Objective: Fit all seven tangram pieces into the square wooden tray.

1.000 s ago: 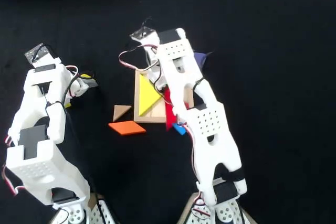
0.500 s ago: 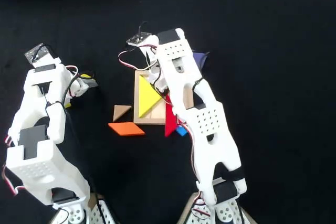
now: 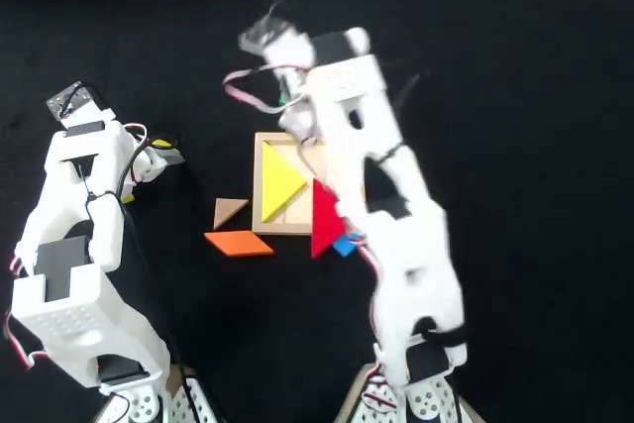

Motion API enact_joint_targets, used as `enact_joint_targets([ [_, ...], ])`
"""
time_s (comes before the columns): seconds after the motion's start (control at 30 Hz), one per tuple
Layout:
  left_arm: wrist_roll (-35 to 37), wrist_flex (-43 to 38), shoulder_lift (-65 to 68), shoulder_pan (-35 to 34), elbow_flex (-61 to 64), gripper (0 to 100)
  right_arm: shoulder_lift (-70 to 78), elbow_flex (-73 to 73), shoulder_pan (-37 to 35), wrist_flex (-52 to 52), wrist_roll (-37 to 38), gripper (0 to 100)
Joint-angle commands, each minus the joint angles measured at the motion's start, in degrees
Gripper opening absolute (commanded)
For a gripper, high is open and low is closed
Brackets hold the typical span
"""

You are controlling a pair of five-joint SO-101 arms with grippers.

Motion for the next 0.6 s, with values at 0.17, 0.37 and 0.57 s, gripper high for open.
enact_joint_targets([
  [0.17, 0.6, -0.8, -0.8, 0.2, -0.7, 37, -32.0, 43.3, 7.7, -0.5, 8.4, 1.1],
  [0.37, 0.6, -0.7, -0.8, 0.2, -0.7, 37, -38.3, 66.0, 10.8, -11.8, 9.0, 1.1],
  [0.57, 0.6, -0.6, -0.7, 0.2, -0.7, 37, -38.2, 69.9, 9.3, -16.5, 9.0, 1.1],
])
